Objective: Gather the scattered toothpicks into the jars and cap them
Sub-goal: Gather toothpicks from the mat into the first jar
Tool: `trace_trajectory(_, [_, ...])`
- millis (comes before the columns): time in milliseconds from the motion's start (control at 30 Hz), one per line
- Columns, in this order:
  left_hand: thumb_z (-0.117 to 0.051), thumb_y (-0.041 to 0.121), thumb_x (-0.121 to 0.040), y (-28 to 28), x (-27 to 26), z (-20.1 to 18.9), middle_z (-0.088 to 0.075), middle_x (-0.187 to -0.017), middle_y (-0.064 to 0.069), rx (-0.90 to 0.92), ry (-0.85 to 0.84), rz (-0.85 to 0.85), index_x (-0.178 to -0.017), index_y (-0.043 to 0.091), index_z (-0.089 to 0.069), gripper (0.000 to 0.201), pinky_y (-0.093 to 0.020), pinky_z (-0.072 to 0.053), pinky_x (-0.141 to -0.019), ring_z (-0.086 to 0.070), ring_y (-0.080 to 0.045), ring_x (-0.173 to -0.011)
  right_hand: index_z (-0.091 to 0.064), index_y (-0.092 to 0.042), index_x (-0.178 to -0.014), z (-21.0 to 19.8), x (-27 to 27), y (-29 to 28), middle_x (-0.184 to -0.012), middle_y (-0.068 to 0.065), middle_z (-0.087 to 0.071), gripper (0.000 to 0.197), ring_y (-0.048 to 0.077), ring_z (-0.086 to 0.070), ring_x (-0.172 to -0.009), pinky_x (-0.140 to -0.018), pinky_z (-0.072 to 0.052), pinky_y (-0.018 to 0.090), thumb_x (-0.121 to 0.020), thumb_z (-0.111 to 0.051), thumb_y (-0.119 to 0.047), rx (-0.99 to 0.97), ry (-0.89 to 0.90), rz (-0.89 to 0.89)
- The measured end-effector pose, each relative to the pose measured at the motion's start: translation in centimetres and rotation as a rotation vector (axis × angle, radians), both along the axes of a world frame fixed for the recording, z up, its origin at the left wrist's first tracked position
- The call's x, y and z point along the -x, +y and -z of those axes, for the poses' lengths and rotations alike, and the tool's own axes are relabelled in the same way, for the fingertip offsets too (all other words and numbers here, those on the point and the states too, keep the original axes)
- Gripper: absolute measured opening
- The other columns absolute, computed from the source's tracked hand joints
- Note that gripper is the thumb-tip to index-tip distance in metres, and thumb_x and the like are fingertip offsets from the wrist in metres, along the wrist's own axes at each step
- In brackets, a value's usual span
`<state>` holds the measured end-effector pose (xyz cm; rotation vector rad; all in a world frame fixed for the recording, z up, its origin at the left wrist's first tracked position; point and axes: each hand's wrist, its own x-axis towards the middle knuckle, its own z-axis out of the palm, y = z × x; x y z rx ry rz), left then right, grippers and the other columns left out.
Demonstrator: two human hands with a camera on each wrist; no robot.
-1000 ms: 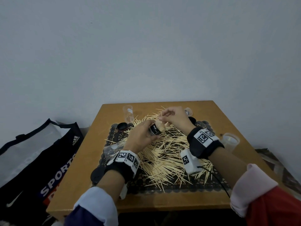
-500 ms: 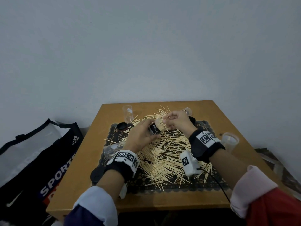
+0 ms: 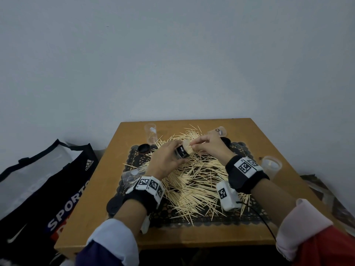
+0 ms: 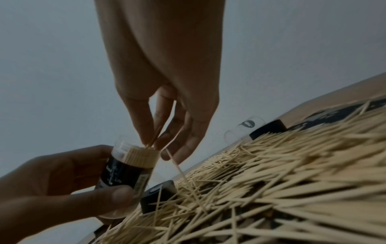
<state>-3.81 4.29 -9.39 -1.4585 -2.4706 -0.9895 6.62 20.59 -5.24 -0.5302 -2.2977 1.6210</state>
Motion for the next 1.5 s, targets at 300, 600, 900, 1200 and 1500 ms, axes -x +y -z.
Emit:
trace_trajectory(300, [-0.078, 0.041, -0.078, 0.0, -0.2, -0.2, -0.062, -0.123, 0.001, 0.004, 0.0, -0.018, -0.131, 0.015, -0.053, 0.065, -0.033, -0.048, -0.092, -0.058, -0.015, -0.107, -0.071, -0.006, -0.099, -0.3, -0.3, 0.2, -0.102, 0.011, -0.068, 0.03, 0.02, -0.066, -0.076, -0.07, -0.057, 0.028, -0.076, -0.066, 0.013, -0.069, -0.013, -0.016])
trace_trajectory(600, [-0.078, 0.041, -0.078, -0.1, -0.2, -0.2, -0.063, -0.123, 0.001, 0.003, -0.004, -0.026, -0.131, 0.015, -0.052, 0.065, -0.034, -0.049, -0.091, -0.058, -0.015, -0.107, -0.073, -0.006, -0.094, -0.1, 0.3, 0.4, -0.091, 0.01, -0.07, 0.014, 0.016, -0.065, -0.071, -0.06, -0.055, 0.02, -0.081, -0.073, -0.002, -0.093, 0.072, 0.031])
trace_trajectory(900, [-0.077, 0.043, -0.078, -0.1, -0.3, -0.3, -0.062, -0.125, 0.0, 0.001, 0.005, -0.046, -0.132, 0.014, -0.052, 0.066, -0.033, -0.047, -0.094, -0.058, -0.017, -0.111, -0.068, -0.016, -0.108, 0.2, -0.2, 2.0, -0.102, 0.004, -0.066, 0.024, 0.011, -0.056, -0.077, -0.062, -0.045, 0.02, -0.085, -0.068, -0.006, -0.439, -0.243, -0.047])
trace_trajectory(1200, [-0.077, 0.043, -0.079, -0.1, -0.2, -0.3, -0.062, -0.125, 0.001, 0.023, -0.004, -0.05, -0.133, 0.016, -0.051, 0.065, -0.033, -0.047, -0.094, -0.058, -0.017, -0.11, -0.067, -0.02, -0.114, 1.1, -1.5, 2.5, -0.118, 0.0, -0.062, 0.045, 0.017, -0.057, -0.109, -0.092, -0.05, 0.031, -0.074, -0.08, -0.006, -0.715, -0.508, -0.238])
trace_trajectory(1500, [-0.078, 0.042, -0.079, -0.1, -0.2, -0.2, -0.062, -0.124, 0.002, 0.026, -0.013, -0.042, -0.131, 0.016, -0.052, 0.064, -0.034, -0.048, -0.093, -0.058, -0.016, -0.11, -0.068, -0.011, -0.115, 1.0, -1.8, 2.4, -0.11, 0.004, -0.067, 0.043, 0.018, -0.062, -0.1, -0.085, -0.052, 0.031, -0.075, -0.082, -0.018, -0.811, -0.522, -0.196])
